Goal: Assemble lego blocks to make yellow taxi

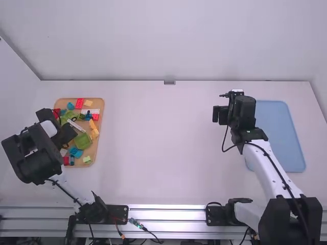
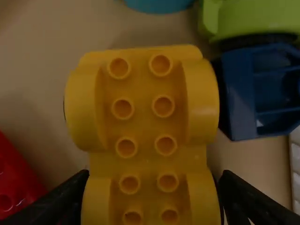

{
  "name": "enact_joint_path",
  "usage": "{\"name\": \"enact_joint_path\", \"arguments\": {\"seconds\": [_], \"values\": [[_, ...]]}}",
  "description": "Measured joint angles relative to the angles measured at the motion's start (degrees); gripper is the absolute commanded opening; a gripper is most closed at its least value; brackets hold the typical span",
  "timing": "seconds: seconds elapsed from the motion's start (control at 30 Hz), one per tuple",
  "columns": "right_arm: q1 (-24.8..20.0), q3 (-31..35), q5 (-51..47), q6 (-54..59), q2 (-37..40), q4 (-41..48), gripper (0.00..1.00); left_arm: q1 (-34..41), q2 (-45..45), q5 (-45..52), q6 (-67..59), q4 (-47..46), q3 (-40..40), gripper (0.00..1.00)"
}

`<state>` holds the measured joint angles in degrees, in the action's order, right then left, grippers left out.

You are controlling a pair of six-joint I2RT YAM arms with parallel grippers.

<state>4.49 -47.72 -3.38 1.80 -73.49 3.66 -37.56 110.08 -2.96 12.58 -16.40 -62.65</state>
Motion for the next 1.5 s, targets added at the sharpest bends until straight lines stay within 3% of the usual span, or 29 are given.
{"name": "enact_joint_path", "arguments": {"seconds": [0.07, 0.17, 0.3, 0.5, 0.6, 0.87, 0.93, 1.23, 1.5], "values": [[0.0, 0.0, 0.0, 0.02, 0.0, 0.0, 0.99, 0.0, -0.04, -0.02, 0.0, 1.11, 0.48, 0.59], [0.0, 0.0, 0.0, 0.09, 0.0, 0.0, 0.99, 0.0, -0.07, -0.04, -0.22, 2.58, 1.01, 0.62], [0.0, 0.0, 0.0, 0.0, 0.0, -0.04, 0.99, 0.0, -0.07, -0.04, -0.2, 2.91, 1.11, 0.57], [0.0, 0.0, 0.0, 0.02, 0.0, -0.37, 0.99, -0.04, -0.07, 0.02, 2.1, -2.6, -0.68, 0.26], [0.0, 0.0, 0.02, 0.2, 0.0, -0.44, 0.99, -0.04, -0.28, 0.0, 3.72, -5.42, -1.97, 0.18], [0.0, 0.0, -0.04, 0.0, 0.0, -0.22, 0.99, 2.23, -9.84, 0.66, 5.07, -7.02, -2.49, 0.15], [0.0, 0.0, -0.02, 0.04, 0.0, -0.2, 0.99, 4.85, -13.64, 3.28, 2.29, -7.5, -2.86, 0.02], [0.0, 0.0, -0.02, 0.11, 0.0, 0.15, 0.99, 23.74, -20.33, 11.67, -15.89, -15.78, -3.63, 0.02], [0.02, 0.0, -0.02, 0.09, 0.0, 0.7, 0.99, 47.58, -20.31, 13.51, -37.11, -22.64, -3.63, 0.02]]}}
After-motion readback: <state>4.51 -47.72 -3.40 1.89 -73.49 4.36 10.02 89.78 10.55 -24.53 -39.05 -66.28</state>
